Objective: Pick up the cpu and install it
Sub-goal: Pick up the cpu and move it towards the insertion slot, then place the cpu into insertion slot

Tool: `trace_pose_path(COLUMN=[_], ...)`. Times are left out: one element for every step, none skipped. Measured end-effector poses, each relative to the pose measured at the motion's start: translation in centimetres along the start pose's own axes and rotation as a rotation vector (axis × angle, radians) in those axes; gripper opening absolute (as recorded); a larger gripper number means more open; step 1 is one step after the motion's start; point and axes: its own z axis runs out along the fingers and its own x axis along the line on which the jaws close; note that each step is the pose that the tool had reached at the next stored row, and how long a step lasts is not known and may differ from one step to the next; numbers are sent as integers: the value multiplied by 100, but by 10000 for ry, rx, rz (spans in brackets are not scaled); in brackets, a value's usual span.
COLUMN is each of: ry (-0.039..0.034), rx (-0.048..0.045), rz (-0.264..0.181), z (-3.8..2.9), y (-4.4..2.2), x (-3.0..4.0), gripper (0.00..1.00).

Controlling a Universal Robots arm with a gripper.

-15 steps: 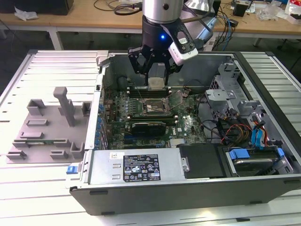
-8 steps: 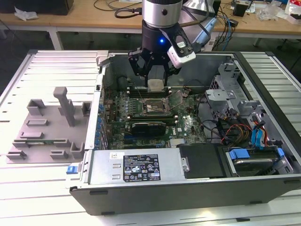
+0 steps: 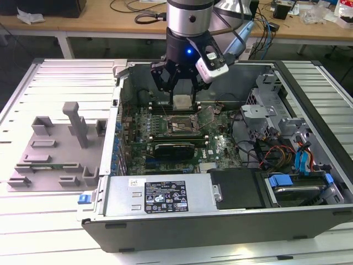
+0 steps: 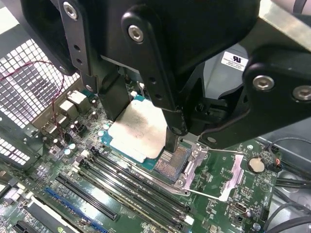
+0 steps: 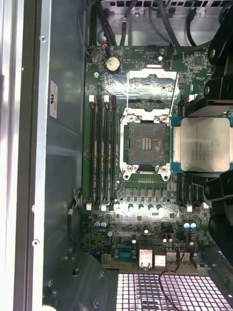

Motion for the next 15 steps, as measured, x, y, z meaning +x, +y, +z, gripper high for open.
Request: trace_pose_path(ry=[1, 2, 3, 2, 3, 4, 4, 3, 2, 2, 3, 3, 2, 3, 3], rx=[3, 3, 4, 3, 4, 6, 7, 5, 4, 4, 4, 4, 4, 4, 4], rz=[0, 0, 0, 0, 0, 0, 0, 0, 0, 0, 0, 0, 0, 0, 0], z=[6, 12, 20, 28, 31, 32, 32, 34, 36, 36, 37, 37, 38, 38, 38], y=[0, -1, -1, -1, -1, -2, -2, -2, -2, -2, -2, -2, -2, -2, -2], x=[0, 0, 1, 1, 1, 1, 1, 1, 1, 1, 1, 1, 1, 1, 1], gripper=[55, 55, 55, 55, 55, 55, 55, 55, 55, 55, 55, 55, 55, 55, 55])
